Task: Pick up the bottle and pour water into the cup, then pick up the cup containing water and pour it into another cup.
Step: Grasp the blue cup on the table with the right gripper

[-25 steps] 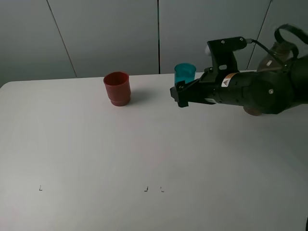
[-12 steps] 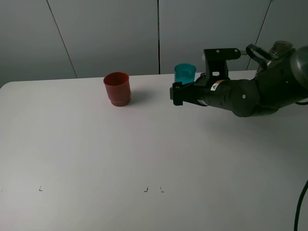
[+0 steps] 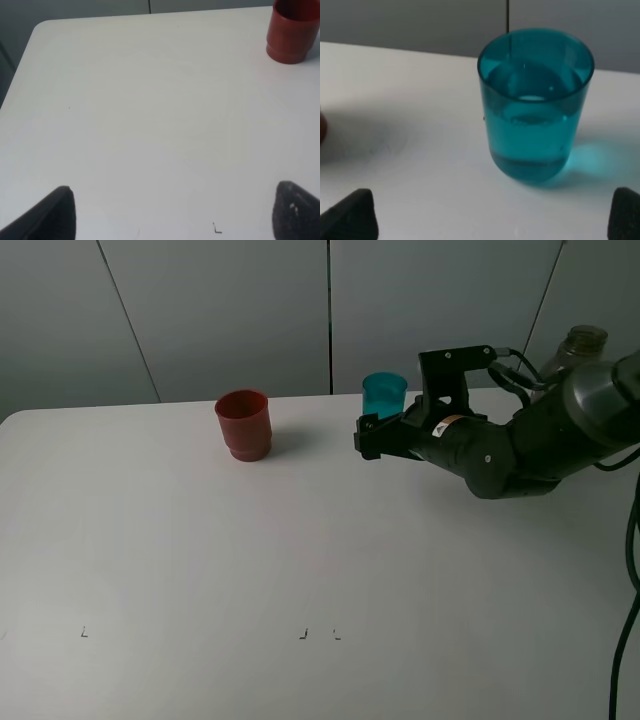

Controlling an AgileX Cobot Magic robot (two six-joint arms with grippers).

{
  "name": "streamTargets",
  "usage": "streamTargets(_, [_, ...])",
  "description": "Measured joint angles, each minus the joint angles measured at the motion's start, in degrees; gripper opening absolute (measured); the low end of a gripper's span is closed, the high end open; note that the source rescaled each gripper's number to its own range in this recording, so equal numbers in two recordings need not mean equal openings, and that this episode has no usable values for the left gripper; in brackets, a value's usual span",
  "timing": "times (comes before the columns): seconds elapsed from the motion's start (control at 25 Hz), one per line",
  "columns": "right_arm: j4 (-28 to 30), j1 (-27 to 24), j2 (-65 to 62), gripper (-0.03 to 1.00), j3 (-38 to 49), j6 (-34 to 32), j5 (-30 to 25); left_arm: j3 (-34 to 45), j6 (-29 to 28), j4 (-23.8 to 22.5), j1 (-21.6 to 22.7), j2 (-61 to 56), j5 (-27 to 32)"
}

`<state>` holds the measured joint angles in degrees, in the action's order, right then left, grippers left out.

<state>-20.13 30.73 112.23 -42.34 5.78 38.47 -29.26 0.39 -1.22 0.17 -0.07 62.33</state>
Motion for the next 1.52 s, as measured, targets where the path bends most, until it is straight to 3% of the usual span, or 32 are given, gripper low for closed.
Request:
streamTargets(0.84, [-4.5,0.0,11.59,0.98,-10.57,0.84,2.37,0.0,0.0,0.0,0.0,0.0,0.0])
streamTargets(1.52, [-4.88,-1.51,17.76,0.98,-16.08,0.7,2.96,0.0,-0.39,0.0,0.0,0.0,0.0])
